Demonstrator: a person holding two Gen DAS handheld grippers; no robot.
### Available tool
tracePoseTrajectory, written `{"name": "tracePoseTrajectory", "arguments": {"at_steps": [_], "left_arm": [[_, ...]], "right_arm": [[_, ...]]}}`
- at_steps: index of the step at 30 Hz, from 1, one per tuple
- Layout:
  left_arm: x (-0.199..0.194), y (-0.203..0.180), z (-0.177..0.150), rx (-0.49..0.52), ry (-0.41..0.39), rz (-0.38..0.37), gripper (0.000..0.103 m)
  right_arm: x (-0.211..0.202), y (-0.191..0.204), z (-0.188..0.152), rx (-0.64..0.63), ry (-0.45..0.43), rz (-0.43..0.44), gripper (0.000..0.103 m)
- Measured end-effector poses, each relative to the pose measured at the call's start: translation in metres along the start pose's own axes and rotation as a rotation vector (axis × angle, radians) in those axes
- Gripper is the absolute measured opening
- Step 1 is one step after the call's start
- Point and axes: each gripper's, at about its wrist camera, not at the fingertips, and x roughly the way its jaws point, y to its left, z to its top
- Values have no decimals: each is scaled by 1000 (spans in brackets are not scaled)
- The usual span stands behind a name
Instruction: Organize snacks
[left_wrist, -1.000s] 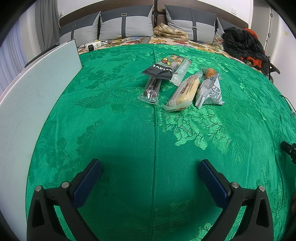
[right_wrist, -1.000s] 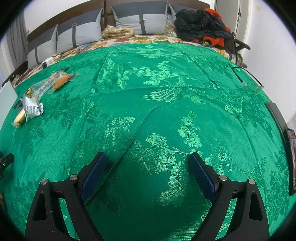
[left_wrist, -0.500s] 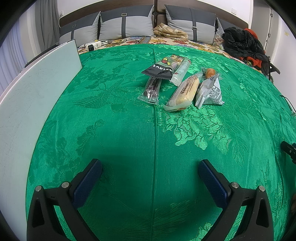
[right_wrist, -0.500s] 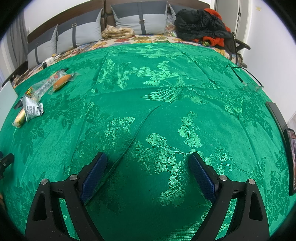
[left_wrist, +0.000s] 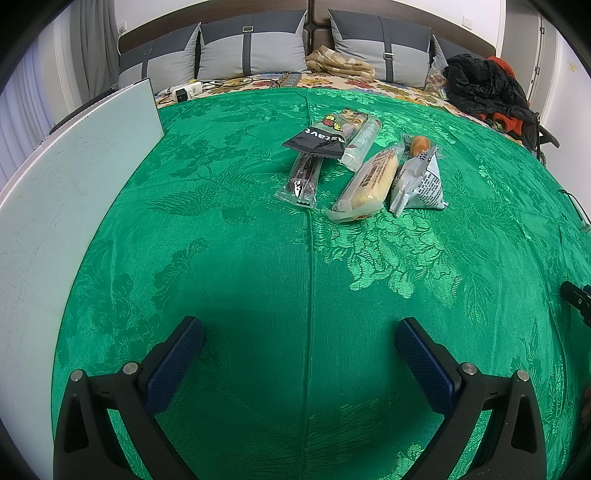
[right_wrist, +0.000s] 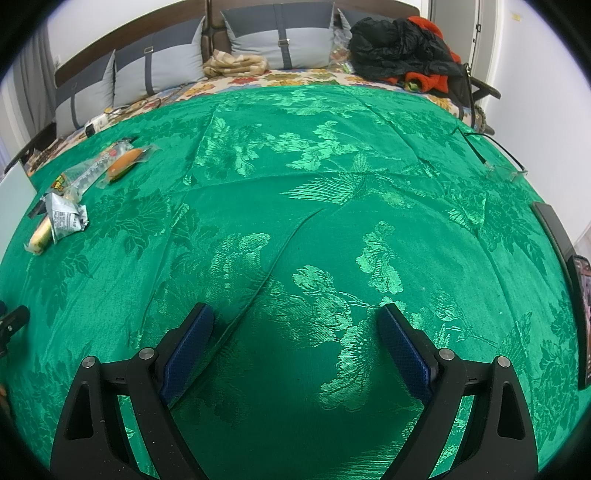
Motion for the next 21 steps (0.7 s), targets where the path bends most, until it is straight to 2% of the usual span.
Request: {"name": "tracePoseTrajectory", "arguments": {"at_steps": [15,17,19,21], "left_arm": [[0,0,0,5,4,-3,103],[2,-1,4,38,35,-23,103],[3,3,14,51,64,-77,103],[1,8,32,32,51,-110,103]], "right_arm": [[0,0,0,1,0,1,94],[0,0,0,1,0,0,94],[0,0,0,1,0,0,94],[0,0,0,1,0,1,94]]}}
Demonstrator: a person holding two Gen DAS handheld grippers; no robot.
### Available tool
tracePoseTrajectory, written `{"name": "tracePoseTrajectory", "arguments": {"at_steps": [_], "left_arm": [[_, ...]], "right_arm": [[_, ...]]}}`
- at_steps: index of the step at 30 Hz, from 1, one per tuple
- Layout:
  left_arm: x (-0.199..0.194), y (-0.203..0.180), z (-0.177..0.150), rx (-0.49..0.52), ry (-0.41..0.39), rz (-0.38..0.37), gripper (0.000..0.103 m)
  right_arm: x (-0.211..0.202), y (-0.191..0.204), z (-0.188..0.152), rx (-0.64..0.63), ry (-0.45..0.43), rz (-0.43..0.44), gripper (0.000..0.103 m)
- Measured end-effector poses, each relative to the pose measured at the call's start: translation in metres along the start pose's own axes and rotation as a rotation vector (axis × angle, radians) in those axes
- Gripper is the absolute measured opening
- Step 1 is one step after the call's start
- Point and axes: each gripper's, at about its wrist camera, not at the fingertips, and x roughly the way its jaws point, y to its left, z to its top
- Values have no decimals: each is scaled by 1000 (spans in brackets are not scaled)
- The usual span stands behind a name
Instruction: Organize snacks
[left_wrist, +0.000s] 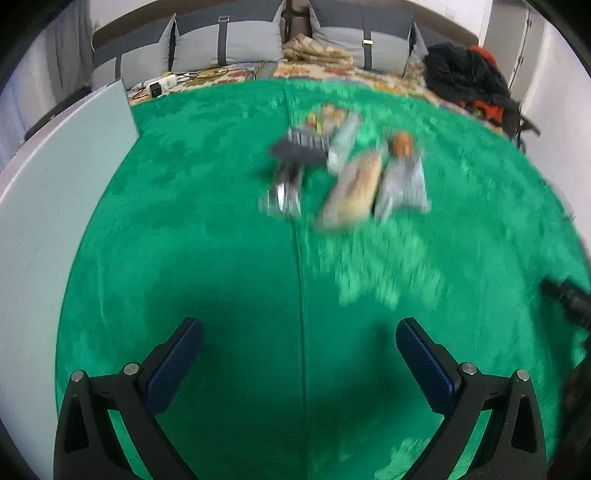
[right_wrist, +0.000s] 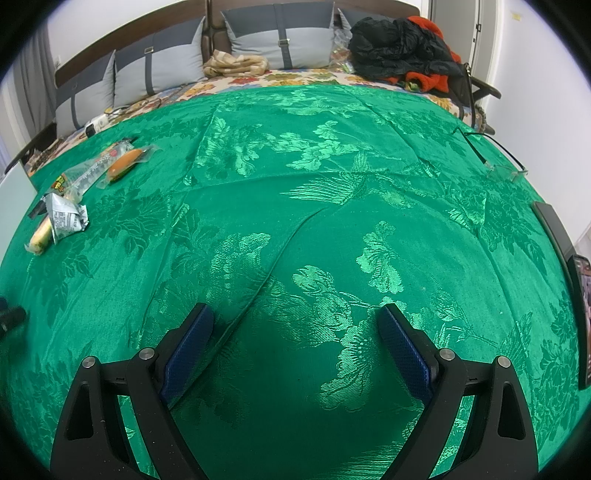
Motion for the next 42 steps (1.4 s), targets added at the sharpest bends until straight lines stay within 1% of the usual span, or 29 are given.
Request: {"name": "tracePoseTrajectory", "arguments": {"at_steps": [2,3,5,6,8,10,11,12,13,14,15,16,18,19,21,23,26,27,29,30,31,32,33,34,37,38,40,42], "left_arm": [[-5,5,27,-20,-37,-16,103],[-6,6,46,-29,-53,-18,103],[-1,7,76,-39,-53,-24,103],[7,7,92,-39,-33,-26,103],[26,4,113,-26,14,-6,101],[48,-4,126,14,63,38,90],[59,-8,129,37,87,61,88],[68,-11,131,60,108,81,78],[74,-12,131,79,121,77,54],[70,-10,130,69,89,32,39],[67,-8,130,56,79,40,27],[62,-5,130,40,65,45,24],[45,2,123,10,21,17,22],[36,6,116,-1,13,8,21],[13,16,98,-19,-7,-16,21],[-13,24,71,-26,-20,-18,21],[-48,33,16,-25,-14,6,21],[-59,34,-7,-20,-9,19,24],[-73,35,-37,-12,-10,50,30],[-79,35,-54,-5,-6,49,53],[-81,35,-61,0,-4,38,84],[-83,34,-66,6,-8,24,93],[-86,31,-70,21,-27,15,95],[-87,28,-68,36,-35,11,95],[-73,15,-46,76,-1,-25,95],[-67,12,-40,85,10,-25,95],[-45,8,-24,88,34,2,95],[-24,15,-13,51,67,37,95]], "right_arm": [[0,0,0,0,0,0,94],[0,0,0,0,0,0,94],[0,0,0,0,0,0,94],[0,0,0,0,0,0,94],[0,0,0,0,0,0,94],[0,0,0,0,0,0,94],[0,0,0,0,0,0,94],[0,0,0,0,0,0,94],[0,0,0,0,0,0,94],[0,0,0,0,0,0,94],[0,0,0,0,0,0,94],[0,0,0,0,0,0,94],[0,0,0,0,0,0,94],[0,0,0,0,0,0,94],[0,0,0,1,0,0,94],[0,0,0,0,0,0,94],[0,0,0,1,0,0,94],[0,0,0,1,0,0,94],[0,0,0,1,0,0,94],[0,0,0,1,0,0,94],[0,0,0,1,0,0,94],[0,1,0,1,0,0,94],[0,0,0,1,0,0,94],[0,0,0,1,0,0,94],[0,1,0,1,0,0,94],[0,1,0,1,0,0,94],[1,0,0,1,0,1,94],[1,0,0,1,0,1,94]]}}
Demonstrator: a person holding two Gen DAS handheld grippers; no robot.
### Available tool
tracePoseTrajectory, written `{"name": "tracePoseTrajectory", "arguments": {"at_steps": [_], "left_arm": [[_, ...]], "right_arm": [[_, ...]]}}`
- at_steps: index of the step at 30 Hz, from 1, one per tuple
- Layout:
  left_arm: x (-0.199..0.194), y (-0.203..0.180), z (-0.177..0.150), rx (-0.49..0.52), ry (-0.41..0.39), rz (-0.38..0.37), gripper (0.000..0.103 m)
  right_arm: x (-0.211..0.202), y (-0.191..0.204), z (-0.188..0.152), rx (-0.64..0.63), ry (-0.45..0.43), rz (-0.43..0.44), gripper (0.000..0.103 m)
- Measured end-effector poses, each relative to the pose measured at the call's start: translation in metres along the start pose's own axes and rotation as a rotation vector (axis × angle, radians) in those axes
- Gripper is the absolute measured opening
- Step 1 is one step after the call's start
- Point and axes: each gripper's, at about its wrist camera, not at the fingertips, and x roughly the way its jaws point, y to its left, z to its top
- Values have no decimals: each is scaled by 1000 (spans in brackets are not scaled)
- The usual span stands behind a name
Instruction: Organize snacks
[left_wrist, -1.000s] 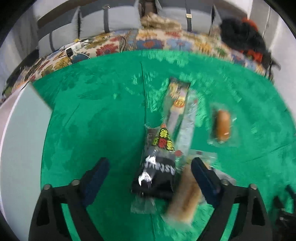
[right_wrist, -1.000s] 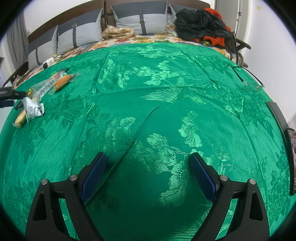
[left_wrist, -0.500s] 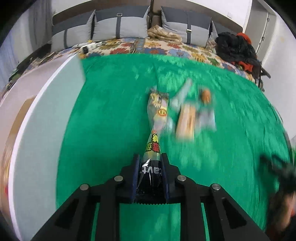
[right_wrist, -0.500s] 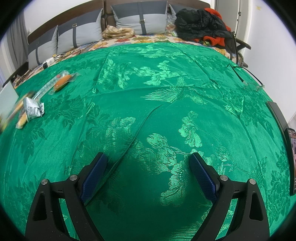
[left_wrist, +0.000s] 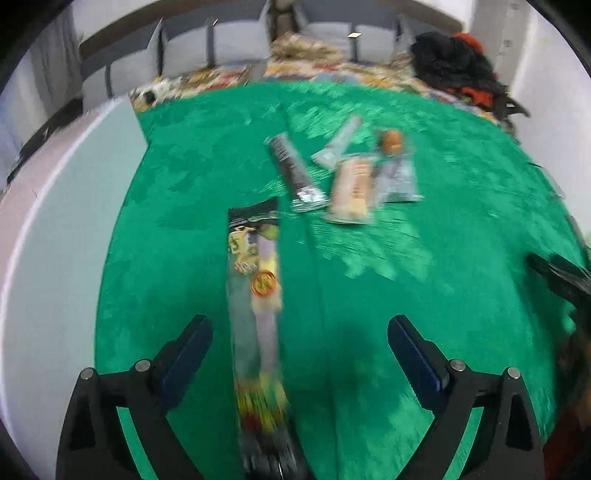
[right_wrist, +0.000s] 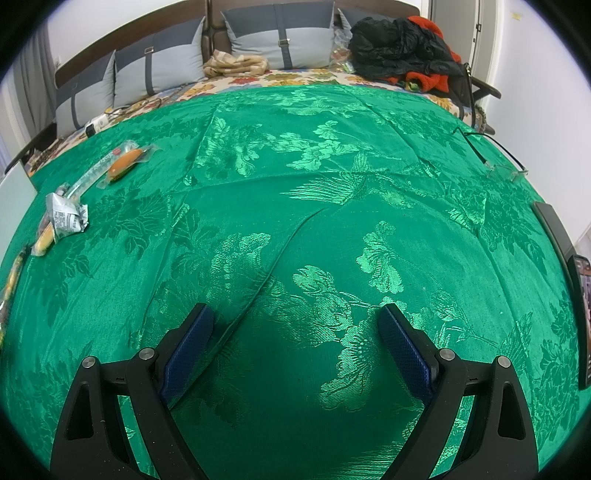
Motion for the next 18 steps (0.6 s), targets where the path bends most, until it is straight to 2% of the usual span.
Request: {"name": "tracePoseTrajectory", "arguments": {"at_steps": [4,5,6,8,10,14,15,17,18], "left_arm": [[24,27,0,-136,33,52,93],[20,33,-4,-155,0,75,93],[21,36,-6,-169,2,78,93],[17,43,-12,-177,-12,79,92],[13,46,-16,-161,-23,97,85],[13,51,-19,-155,-38,106,85],[14,51,-20,-155,-47,110,88],[19,54,-19,-148,-59,108,101],[21,54,-19,-142,-68,109,103]], "right_arm": [[0,0,0,0,0,0,94],[0,0,0,0,0,0,94],[0,0,0,0,0,0,94],[0,0,0,0,0,0,94],[0,0,0,0,0,0,94],[0,0,0,0,0,0,94],[0,0,0,0,0,0,94],[0,0,0,0,0,0,94],[0,0,0,0,0,0,94]]}}
